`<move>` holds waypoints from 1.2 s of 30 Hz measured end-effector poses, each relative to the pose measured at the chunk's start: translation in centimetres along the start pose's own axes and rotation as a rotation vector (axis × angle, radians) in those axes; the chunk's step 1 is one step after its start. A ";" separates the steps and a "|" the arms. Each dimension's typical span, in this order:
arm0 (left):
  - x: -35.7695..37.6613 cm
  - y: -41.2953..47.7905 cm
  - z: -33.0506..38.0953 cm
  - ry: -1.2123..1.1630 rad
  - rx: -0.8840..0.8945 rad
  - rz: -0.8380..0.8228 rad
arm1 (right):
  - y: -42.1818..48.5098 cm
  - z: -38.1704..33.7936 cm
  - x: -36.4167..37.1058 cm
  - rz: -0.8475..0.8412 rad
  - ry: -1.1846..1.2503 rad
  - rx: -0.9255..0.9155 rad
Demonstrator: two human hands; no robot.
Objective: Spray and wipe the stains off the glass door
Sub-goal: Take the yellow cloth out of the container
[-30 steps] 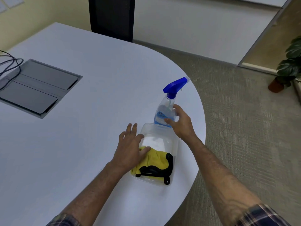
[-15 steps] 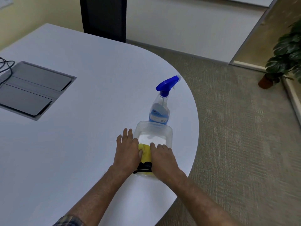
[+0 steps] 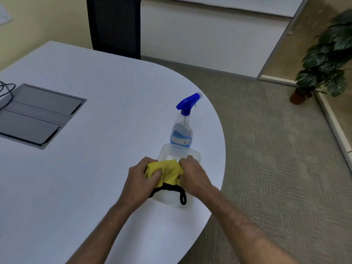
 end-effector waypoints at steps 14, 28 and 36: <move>-1.5 -1.0 3.7 -0.393 -0.026 -0.010 | -5.4 -0.3 -4.4 0.589 0.835 0.078; 7.7 -11.5 17.7 -0.539 -0.026 -0.452 | -26.4 4.1 -15.8 0.718 1.230 0.226; 22.7 -27.7 27.7 -0.436 0.146 -0.749 | -50.6 9.9 -21.9 1.136 1.021 0.245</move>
Point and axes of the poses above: each hand's wrist, its own y-axis towards the middle knuckle, its own x-axis out of the palm, z = x × y, the point moved 1 cm from there along y, towards the middle knuckle, and after that the axes turned 11 degrees about -x, right-handed, at the moved point
